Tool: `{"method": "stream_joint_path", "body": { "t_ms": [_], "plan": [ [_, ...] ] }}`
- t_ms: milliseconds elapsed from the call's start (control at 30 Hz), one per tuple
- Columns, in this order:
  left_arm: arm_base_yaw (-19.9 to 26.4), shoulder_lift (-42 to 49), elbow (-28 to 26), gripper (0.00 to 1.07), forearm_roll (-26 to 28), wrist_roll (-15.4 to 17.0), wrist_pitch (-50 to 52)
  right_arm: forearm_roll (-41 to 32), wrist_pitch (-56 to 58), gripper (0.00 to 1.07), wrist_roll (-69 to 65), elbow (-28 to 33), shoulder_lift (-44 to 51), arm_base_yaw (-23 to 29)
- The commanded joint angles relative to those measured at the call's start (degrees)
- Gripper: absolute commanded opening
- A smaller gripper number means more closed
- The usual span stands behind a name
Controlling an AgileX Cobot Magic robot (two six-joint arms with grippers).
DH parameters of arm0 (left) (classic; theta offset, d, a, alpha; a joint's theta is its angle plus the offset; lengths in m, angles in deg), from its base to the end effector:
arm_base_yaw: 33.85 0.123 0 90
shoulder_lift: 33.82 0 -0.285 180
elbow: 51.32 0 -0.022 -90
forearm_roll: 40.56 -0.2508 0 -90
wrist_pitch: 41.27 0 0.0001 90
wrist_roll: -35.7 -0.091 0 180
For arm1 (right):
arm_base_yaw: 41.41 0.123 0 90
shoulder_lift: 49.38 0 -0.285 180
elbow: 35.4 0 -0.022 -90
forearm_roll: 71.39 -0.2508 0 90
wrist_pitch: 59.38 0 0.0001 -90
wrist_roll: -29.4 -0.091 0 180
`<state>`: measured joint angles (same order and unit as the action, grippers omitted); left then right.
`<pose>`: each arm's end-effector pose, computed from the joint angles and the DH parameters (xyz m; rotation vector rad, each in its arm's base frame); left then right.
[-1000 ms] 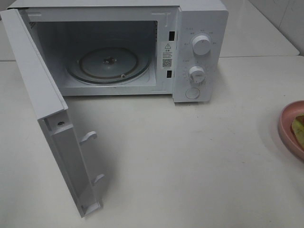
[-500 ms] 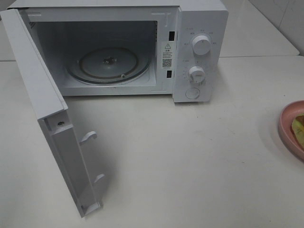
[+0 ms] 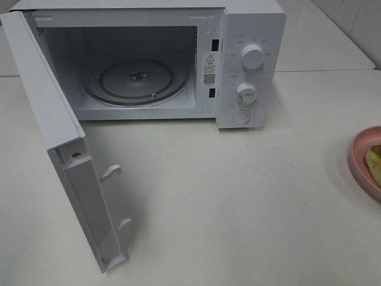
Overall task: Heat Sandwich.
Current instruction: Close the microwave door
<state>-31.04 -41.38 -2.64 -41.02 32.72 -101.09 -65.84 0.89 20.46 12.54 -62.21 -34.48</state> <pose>-0.0046 0.0004 0.2781 0.0027 2.0264 0.0734 0.0088 -0.0066 0.2813 0.0365 2.1085 0.0483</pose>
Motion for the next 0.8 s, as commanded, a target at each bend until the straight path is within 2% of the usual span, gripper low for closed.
{"method": "stream_joint_path", "body": {
  "t_ms": [33,167,800],
  "plan": [
    [0.1,1.2,0.2,0.98,-0.1,0.3,0.6,-0.5,-0.6,0.76,1.2,0.1,2.2,-1.0],
    [0.1,1.2,0.2,0.98,-0.1,0.3,0.6,-0.5,-0.7,0.76,1.3,0.2,6.9,-2.2],
    [0.1,0.9,0.2,0.98,-0.1,0.3,0.5,-0.5,-0.7,0.76,1.1,0.2,6.8,-2.5]
  ]
}}
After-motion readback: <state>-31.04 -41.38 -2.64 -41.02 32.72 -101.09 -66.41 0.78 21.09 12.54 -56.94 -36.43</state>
